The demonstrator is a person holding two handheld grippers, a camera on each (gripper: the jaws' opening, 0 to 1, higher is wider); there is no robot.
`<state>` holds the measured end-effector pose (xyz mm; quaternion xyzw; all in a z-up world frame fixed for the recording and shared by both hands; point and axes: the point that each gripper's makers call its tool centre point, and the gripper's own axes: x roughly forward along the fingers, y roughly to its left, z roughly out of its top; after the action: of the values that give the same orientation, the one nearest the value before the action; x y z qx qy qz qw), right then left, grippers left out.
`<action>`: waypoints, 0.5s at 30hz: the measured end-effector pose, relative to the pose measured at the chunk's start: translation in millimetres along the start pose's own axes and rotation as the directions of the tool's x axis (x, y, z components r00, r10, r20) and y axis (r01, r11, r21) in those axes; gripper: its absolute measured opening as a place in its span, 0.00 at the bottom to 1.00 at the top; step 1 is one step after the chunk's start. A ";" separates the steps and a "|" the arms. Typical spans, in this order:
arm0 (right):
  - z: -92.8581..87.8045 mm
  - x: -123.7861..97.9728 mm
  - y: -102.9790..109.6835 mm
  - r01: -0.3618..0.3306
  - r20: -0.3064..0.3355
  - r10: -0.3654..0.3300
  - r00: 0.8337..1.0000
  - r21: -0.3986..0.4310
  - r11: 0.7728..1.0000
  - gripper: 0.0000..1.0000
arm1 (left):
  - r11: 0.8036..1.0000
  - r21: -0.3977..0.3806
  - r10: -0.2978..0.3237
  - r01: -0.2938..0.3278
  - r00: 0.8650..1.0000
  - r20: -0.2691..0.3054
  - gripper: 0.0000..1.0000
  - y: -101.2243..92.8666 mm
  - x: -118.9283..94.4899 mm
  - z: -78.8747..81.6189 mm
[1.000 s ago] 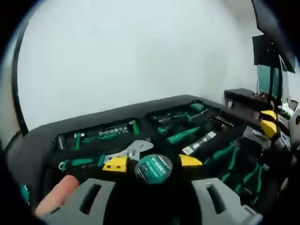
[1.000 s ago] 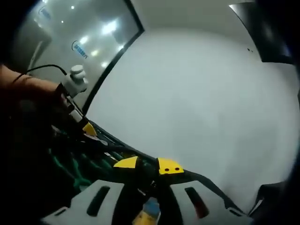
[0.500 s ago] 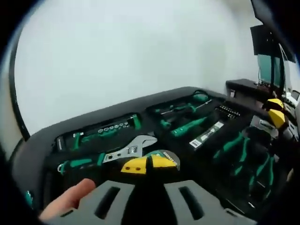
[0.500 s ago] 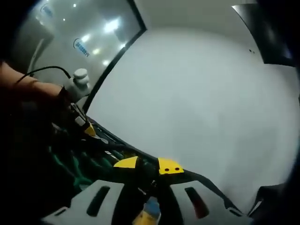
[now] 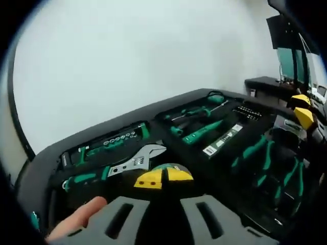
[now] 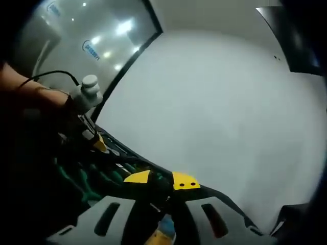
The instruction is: Pick up the tools and put them into their designated positions in the toolbox.
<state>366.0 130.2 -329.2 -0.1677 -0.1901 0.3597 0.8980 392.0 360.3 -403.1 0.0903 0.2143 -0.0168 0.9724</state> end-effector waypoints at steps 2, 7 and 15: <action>0.2 0.1 -0.6 0.001 0.001 -0.001 1.000 0.002 1.000 0.12 | 1.000 -0.015 -0.001 0.001 1.000 0.018 0.00 0.9 0.2 0.4; -1.1 0.9 0.5 0.005 -0.002 -0.005 1.000 0.002 1.000 0.12 | 1.000 -0.023 0.005 -0.004 0.999 0.036 0.01 -0.8 -0.8 3.3; -5.0 1.1 -1.1 0.011 -0.019 -0.011 1.000 0.009 1.000 0.12 | 0.970 -0.203 0.202 -0.133 0.906 0.372 0.17 82.8 -105.2 67.0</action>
<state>369.7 129.5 -332.8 -0.1660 -0.1809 0.3540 0.9025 330.1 428.8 -285.3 0.0185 0.0087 0.0679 0.9975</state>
